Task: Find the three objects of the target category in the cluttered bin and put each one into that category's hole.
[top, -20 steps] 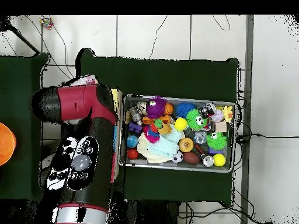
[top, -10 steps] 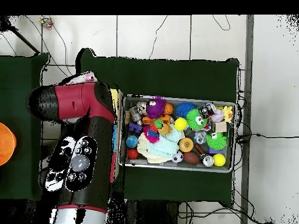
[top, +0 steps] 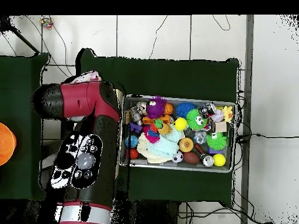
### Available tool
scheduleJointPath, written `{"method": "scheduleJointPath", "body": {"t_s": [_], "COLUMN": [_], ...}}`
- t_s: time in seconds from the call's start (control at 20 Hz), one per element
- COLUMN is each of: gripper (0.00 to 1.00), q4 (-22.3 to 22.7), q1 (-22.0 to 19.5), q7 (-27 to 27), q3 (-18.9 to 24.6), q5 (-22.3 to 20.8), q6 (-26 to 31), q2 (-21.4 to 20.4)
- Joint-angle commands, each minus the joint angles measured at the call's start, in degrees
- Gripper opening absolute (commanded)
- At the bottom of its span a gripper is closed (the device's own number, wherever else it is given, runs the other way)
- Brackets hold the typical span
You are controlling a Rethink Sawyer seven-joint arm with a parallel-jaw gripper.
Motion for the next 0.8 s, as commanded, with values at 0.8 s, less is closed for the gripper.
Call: {"method": "scheduleJointPath", "body": {"t_s": [0.8], "gripper": [0.0], "q4": [2.95], "q1": [-5.53], "q7": [4.83], "q3": [8.57], "q5": [-2.54], "q6": [-12.19], "q2": [8.31]}}
